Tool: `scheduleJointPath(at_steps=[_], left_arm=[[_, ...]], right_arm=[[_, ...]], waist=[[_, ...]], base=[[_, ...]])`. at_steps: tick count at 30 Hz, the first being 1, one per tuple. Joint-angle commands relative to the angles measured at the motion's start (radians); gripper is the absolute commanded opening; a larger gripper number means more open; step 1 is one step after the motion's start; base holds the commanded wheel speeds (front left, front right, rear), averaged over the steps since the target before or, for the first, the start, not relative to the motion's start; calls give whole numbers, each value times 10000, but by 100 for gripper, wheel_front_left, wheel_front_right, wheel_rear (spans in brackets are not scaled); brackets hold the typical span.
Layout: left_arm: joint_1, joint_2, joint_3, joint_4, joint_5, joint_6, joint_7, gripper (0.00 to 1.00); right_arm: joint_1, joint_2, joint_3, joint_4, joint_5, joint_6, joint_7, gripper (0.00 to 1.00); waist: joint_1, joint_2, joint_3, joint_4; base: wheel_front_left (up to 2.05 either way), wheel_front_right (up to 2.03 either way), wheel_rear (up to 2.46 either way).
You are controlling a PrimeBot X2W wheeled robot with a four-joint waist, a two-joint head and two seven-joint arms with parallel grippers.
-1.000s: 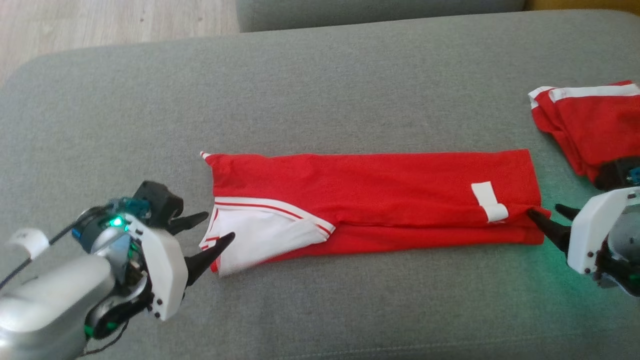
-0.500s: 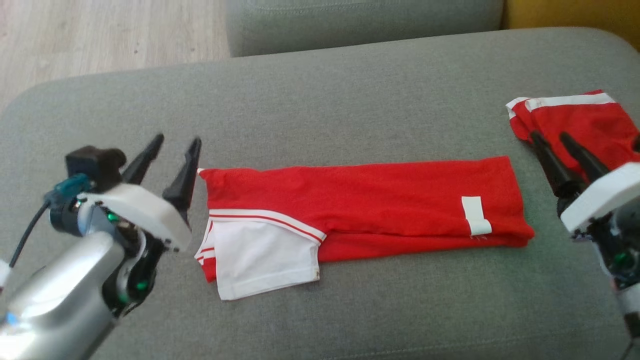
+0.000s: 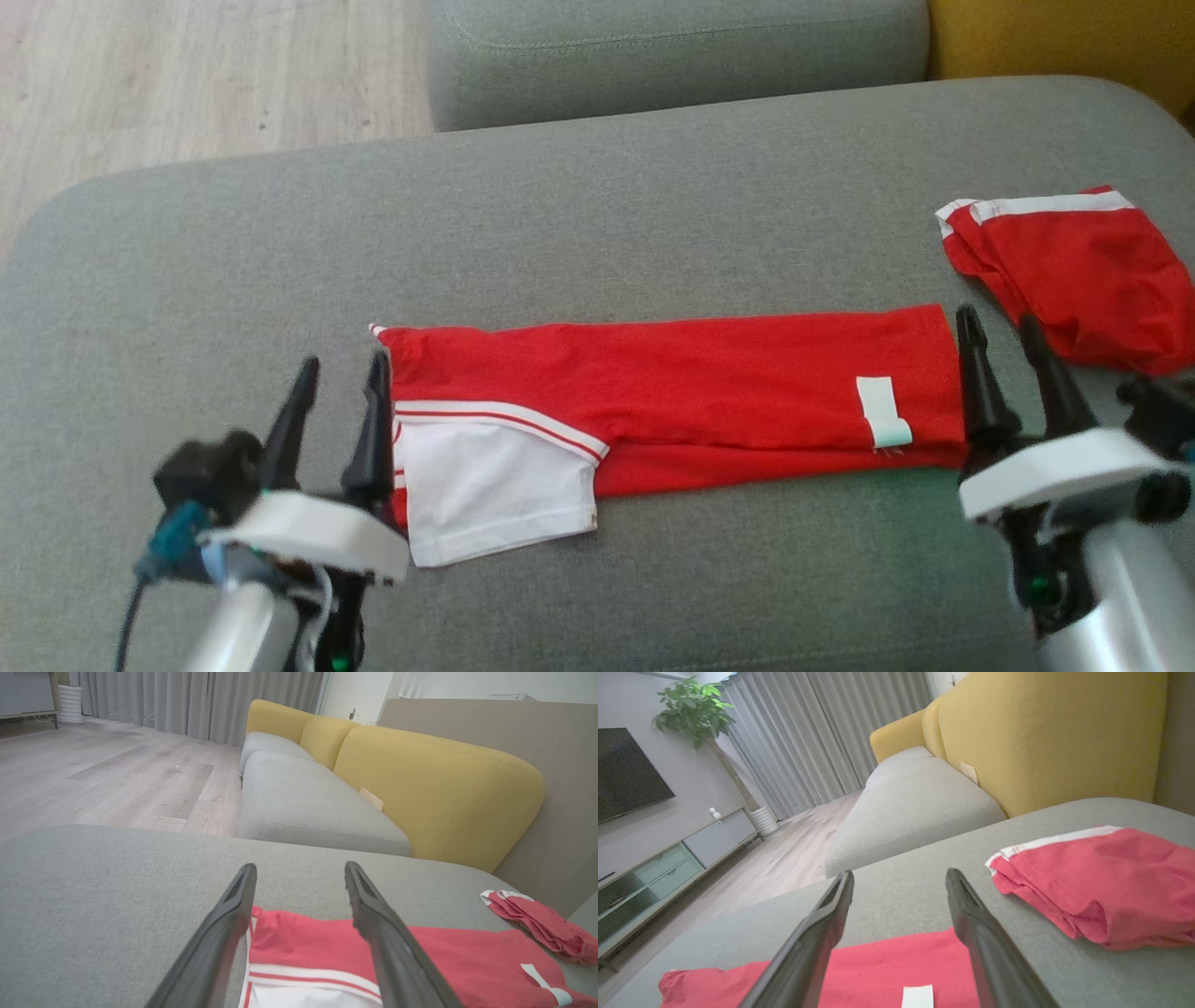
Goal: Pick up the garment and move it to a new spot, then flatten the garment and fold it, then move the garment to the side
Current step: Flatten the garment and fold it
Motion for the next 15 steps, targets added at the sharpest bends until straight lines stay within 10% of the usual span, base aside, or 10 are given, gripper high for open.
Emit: scheduleJointPath(at_steps=[1, 15], left_arm=[[-264, -111, 703, -197, 399, -252, -121, 100], [-212, -1448, 1875, 424, 2203, -2013, -121, 100]], right_arm=[[-114, 188, 22, -163, -313, -9, -219, 100], [-618, 1160, -2109, 1914, -2369, -9, -69, 100]], waist=[[0, -1, -21, 33], [0, -1, 676, 444]], base=[[0, 0, 0], [0, 0, 0]])
